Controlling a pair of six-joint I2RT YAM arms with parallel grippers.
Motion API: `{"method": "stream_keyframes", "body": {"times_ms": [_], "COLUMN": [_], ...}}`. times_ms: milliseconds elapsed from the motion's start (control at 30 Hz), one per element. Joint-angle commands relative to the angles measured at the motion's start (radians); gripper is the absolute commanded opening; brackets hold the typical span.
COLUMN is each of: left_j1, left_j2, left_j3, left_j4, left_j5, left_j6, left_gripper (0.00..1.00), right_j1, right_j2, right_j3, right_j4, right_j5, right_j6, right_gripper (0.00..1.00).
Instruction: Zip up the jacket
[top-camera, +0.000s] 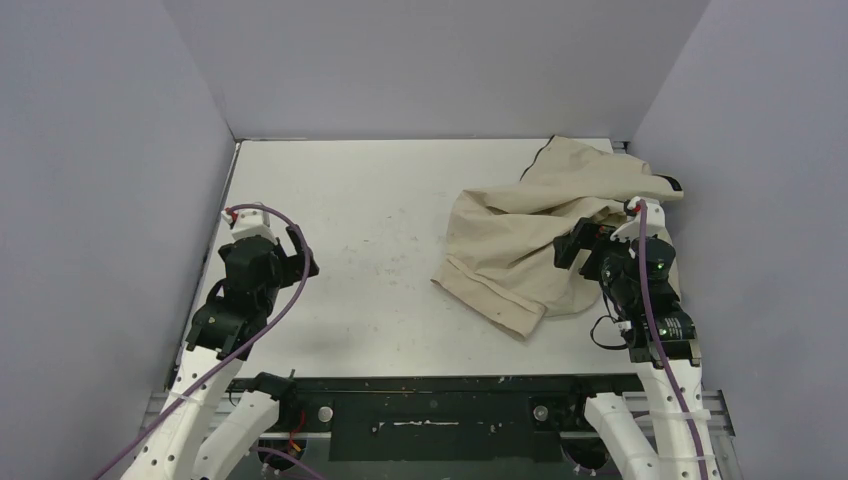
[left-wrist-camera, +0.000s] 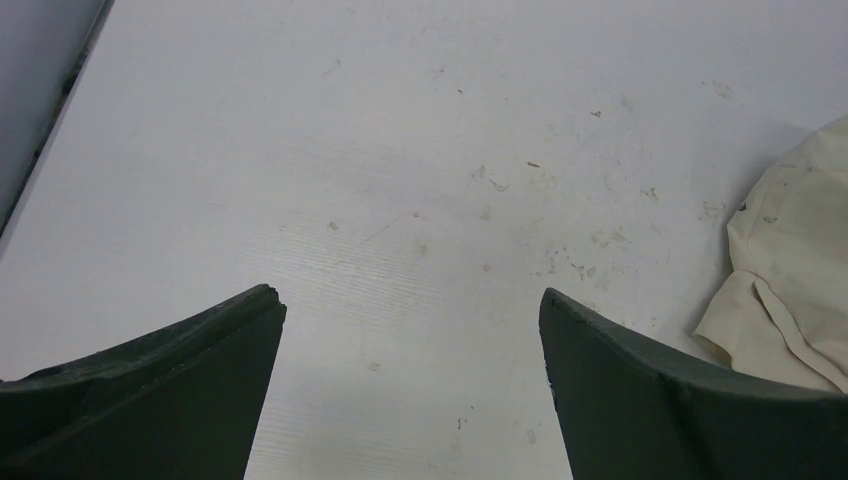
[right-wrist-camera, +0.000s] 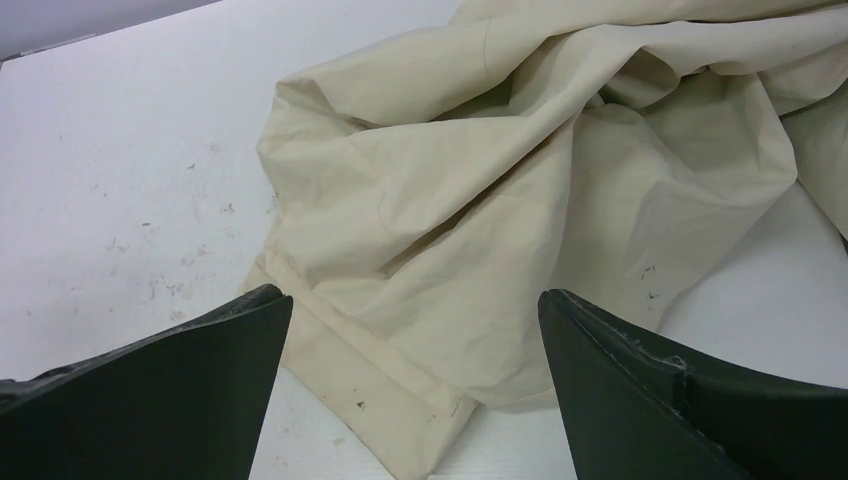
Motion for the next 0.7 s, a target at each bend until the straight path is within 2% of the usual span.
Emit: {"method": "stream_keyframes", "body": {"times_ms": [0,300,400,467,533,667], "left_j1": [-0.005,-0.004,-0.003,-0.003,-0.003,-0.002], "left_j2": [-0.015,-0.016,-0.003,0.007,0.013,0.010], "left_j3": [0.011,0.008,0.008,0.008,0.009,0.009], "left_j4": [0.030,0.041,0.040,0.039,0.036,0.034], "left_j5": [-0.019,-0.010,-0.005,-0.001,-0.004,-0.010], "left_j6": [-0.010,-0.012,-0.010,-0.010,-0.012,-0.013], "left_gripper": [0.97,0.97,0.97,0.97,0.97,0.97], "right_j1": [-0.006,-0.006,-0.004,0.002,0.039,0.264], "right_j2": [0.000,0.024,0.100,0.159,0.196,0.277], "right_j3": [0.025,0.070,0.115,0.149,0.162,0.174], "right_j4": [0.045,0.001,-0.032,-0.065,-0.076,-0.099], "right_j5": [0.025,0.042,-0.034,-0.076,-0.058,0.113], "right_j6": [-0.020,-0.064,-0.104,-0.108,-0.103,-0.094], "right_gripper": [1.00,1.00,0.99,0.94,0.94,0.94]}}
